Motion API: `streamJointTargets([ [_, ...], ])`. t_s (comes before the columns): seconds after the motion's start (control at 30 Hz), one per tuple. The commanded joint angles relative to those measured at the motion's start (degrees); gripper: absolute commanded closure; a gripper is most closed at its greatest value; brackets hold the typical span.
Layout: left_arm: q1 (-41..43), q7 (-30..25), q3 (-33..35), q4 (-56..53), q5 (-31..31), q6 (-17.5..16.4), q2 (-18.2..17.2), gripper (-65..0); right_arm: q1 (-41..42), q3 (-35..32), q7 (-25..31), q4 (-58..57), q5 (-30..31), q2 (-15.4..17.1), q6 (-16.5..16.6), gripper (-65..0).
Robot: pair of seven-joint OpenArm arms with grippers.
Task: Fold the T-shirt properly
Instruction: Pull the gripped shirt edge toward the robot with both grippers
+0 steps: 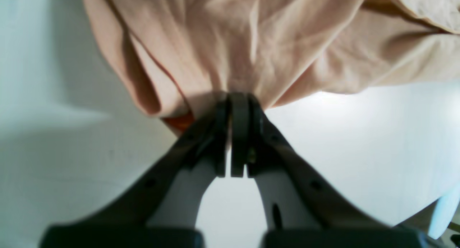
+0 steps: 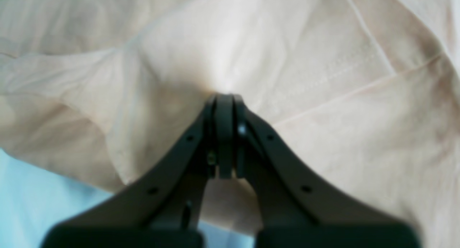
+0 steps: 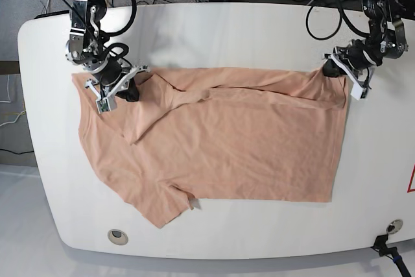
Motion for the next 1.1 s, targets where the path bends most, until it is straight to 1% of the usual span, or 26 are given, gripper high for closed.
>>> streamJointTargets([
  [0.0,1.47,2.26,-0.33,0.84,1.43,0.24,-0.81,0.0,-2.19,0.05,-4.83,0.65,-2.66,0.73,-0.23,0.0],
  [0.27,6.05,2.39,-1.29,1.11,1.95,0.23,-1.36,0.0,-6.84,0.25,-5.27,2.58,-3.55,1.18,-0.21,0.0],
  [0.3,6.37,4.38,-1.51,0.20,0.33,-2.03,-1.26,0.0,-6.14,0.90,-9.89,2.45,-3.49,1.23,0.39,0.0],
  [0.33,6.69,4.52,-1.46,-0.12,0.61,-2.37,-1.30,0.0,-6.74,0.82,-10.10,2.33,-4.25,1.23,0.32,0.0],
  [0.47,7.74,4.50,-1.54,-0.24,1.03,-2.91,-1.38,0.0,-8.13,1.10,-10.26,2.53,-5.54,1.31,0.32,0.0],
  [0.7,10.35,4.21,-1.41,0.47,0.59,-3.21,-2.33,0.0,-10.60,1.77,-9.86,2.96,-4.76,1.42,0.33,0.0],
  [0.87,12.91,4.07,-2.10,5.79,0.34,-3.17,-3.05,0.0,-12.82,3.67,-9.70,3.31,-4.27,1.34,0.63,0.0],
  [1.07,14.91,1.44,-5.06,11.25,-0.04,-3.40,-3.59,0.0,-14.46,6.24,-9.18,3.81,-3.03,1.34,1.04,0.0],
])
